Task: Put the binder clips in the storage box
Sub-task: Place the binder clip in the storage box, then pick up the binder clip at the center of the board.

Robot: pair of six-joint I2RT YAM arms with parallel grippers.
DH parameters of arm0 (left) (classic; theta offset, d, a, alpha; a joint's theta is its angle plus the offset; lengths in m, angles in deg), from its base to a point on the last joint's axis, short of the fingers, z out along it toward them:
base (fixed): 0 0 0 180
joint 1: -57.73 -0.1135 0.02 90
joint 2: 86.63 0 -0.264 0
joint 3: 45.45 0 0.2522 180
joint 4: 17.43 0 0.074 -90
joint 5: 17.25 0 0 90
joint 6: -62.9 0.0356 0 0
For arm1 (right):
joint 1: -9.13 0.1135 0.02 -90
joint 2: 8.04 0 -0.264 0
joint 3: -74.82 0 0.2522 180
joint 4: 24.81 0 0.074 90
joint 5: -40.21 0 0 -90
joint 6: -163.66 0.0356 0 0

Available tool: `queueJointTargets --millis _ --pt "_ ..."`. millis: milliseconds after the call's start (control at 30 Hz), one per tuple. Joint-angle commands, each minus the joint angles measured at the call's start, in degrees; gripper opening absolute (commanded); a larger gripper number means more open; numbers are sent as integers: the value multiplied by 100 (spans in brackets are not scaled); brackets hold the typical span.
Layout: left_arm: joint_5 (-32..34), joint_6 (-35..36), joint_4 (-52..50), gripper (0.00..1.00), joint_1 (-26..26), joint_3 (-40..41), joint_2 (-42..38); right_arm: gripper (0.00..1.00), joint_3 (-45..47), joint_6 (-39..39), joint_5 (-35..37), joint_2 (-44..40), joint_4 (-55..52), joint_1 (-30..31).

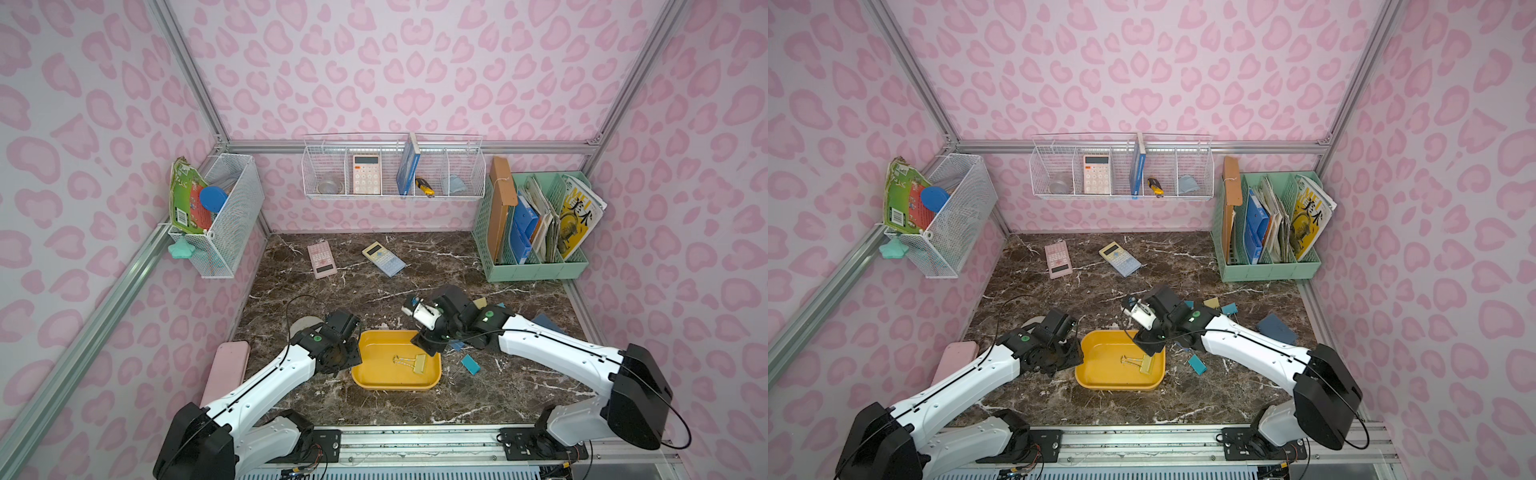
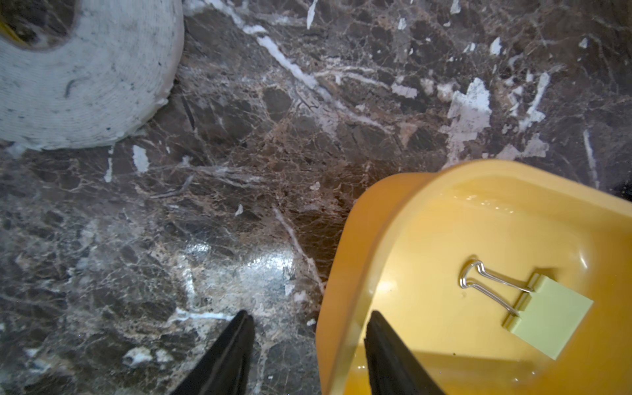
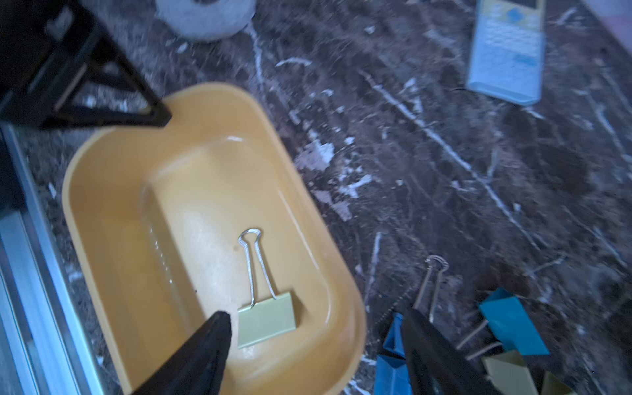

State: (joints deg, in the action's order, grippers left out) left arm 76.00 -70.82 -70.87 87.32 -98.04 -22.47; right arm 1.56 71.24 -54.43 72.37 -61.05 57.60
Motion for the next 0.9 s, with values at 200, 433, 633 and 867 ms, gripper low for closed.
queueJointTargets --millis 200,433,633,867 --pt "-23 66 48 57 -14 -72 60 82 317 2517 596 123 -460 -2146" --pt "-54 118 84 56 -20 -54 173 83 506 3234 511 403 -52 -2525" --pt "-74 127 117 56 -23 -63 184 83 199 3500 540 1002 -31 -2469" --pt "-79 162 107 56 -23 -20 143 83 86 3799 755 1402 42 -2444"
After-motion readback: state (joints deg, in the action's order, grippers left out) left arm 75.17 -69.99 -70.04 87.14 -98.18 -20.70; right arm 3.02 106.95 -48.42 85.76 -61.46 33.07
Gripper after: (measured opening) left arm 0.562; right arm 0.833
